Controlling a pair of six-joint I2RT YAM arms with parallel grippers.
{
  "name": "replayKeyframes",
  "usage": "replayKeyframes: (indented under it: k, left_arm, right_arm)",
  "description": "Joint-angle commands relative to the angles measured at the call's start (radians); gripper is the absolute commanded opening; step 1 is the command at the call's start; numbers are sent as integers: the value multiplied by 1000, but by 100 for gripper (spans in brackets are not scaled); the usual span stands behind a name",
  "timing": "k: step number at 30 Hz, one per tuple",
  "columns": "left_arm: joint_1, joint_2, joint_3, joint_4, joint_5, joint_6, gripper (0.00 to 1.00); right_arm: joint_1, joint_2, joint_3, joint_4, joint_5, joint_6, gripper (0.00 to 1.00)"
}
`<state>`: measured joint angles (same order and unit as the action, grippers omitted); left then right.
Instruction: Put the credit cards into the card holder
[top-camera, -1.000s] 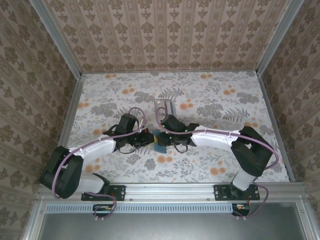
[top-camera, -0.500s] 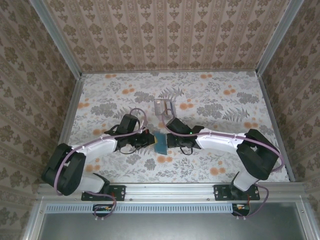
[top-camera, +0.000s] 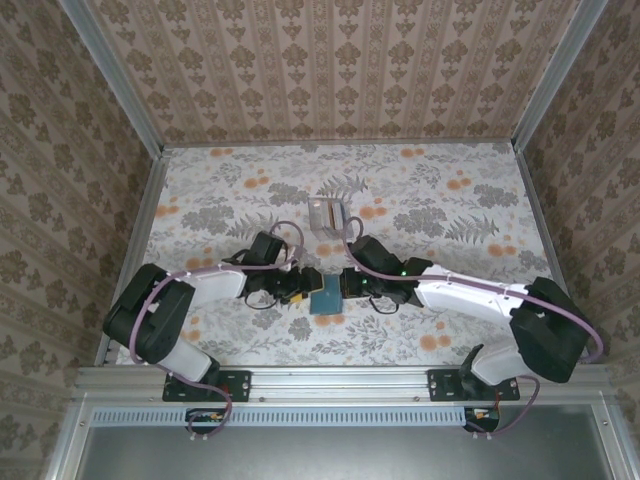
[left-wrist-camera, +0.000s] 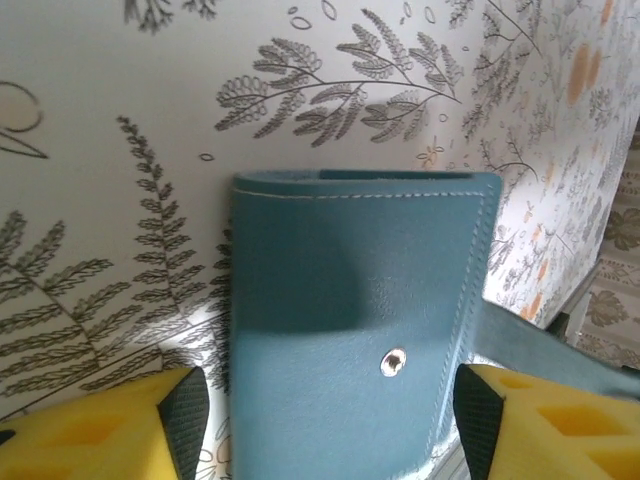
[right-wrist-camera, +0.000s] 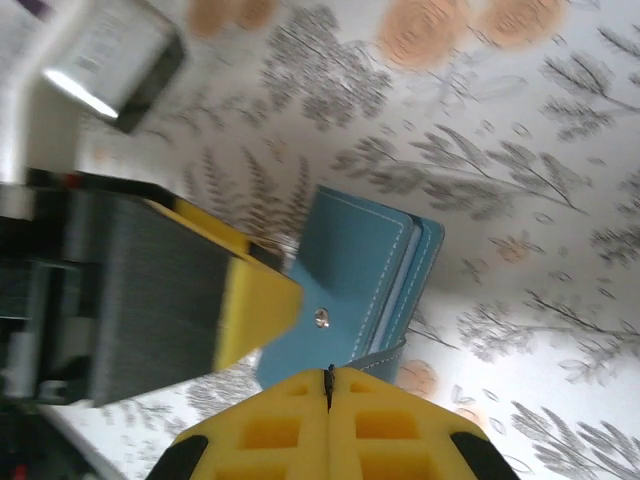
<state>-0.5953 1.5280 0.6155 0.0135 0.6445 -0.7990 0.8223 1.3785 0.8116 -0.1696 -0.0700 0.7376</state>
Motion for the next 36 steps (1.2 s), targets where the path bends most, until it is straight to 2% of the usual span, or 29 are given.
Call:
replayKeyframes:
  k: [1,10,14,22,28,36]
  left_arm:
    - [-5,-40,26,-31,23,44,72]
    - [-2,-44,48,-85,26,77,76]
    - [8,-47,47,-80,48,83,76]
    - [6,10,56,-50,93,89,76]
    - [8,26,59,-44,115,96,77]
    - [9,75,40,70,159,52,77]
  right_arm:
    - [-2,-16,21,43,-57,27,0]
    - [1,32,6,146,-124,63,0]
    - [1,27,36,106,-120,53,0]
    - [0,37,44,133,-148,67,0]
    - [-4,-10,36,135,-143,72,0]
    - [-10,-24,38,146,-191,45,0]
